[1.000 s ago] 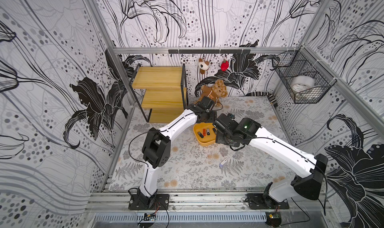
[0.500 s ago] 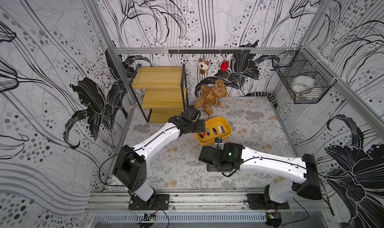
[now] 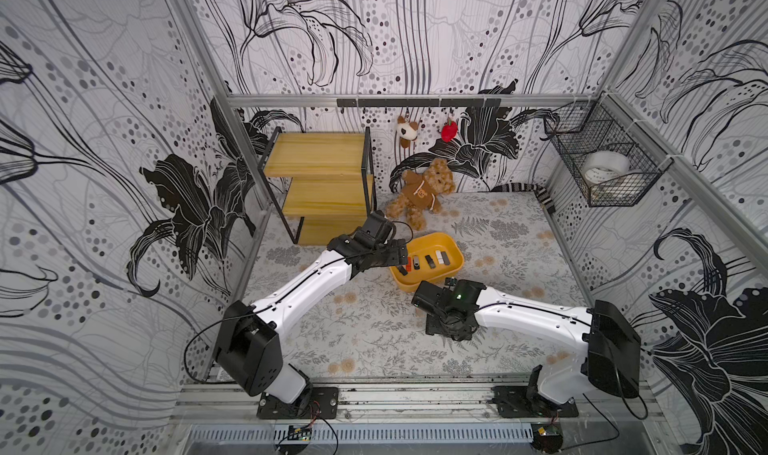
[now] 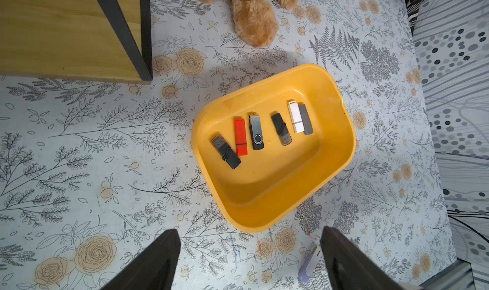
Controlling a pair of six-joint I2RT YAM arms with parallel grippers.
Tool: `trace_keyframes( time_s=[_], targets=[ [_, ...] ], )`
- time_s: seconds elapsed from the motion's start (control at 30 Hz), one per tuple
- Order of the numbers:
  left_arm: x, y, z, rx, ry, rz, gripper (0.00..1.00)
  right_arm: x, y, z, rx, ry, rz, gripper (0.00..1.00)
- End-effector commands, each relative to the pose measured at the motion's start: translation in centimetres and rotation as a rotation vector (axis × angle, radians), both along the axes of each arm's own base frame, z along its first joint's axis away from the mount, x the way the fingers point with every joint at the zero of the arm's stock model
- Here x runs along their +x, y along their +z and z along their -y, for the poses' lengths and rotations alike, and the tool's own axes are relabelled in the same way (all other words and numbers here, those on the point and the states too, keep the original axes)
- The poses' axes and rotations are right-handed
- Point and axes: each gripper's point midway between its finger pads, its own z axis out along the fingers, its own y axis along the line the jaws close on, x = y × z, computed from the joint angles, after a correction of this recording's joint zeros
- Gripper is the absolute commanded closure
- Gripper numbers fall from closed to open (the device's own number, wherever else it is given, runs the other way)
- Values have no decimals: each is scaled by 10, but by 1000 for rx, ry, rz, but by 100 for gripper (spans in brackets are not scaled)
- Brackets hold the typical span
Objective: Put the usb flash drive into the storage box
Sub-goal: Pick up the USB flash from the center of the board.
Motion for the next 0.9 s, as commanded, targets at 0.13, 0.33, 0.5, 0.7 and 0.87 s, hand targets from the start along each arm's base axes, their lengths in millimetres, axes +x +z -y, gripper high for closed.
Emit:
trace_keyframes(
  time_s=[0.13, 0.33, 0.5, 0.7, 0.87],
  targets=[
    [-11, -5, -6, -19, 19, -6, 11, 16, -16, 5, -1, 37, -21, 28],
    [-13, -6, -8, -12, 19, -11, 10, 25, -33, 6, -14, 41, -48, 29],
    [-12, -11, -7, 3, 11, -23, 9, 28, -42, 9, -21, 36, -53, 30],
    [-11, -14, -6, 16, 4, -27, 9, 29, -55, 14, -23, 15, -73, 31],
    [-11, -17, -7, 23, 3, -36, 9, 28, -61, 18, -37, 16, -86, 32]
  ],
)
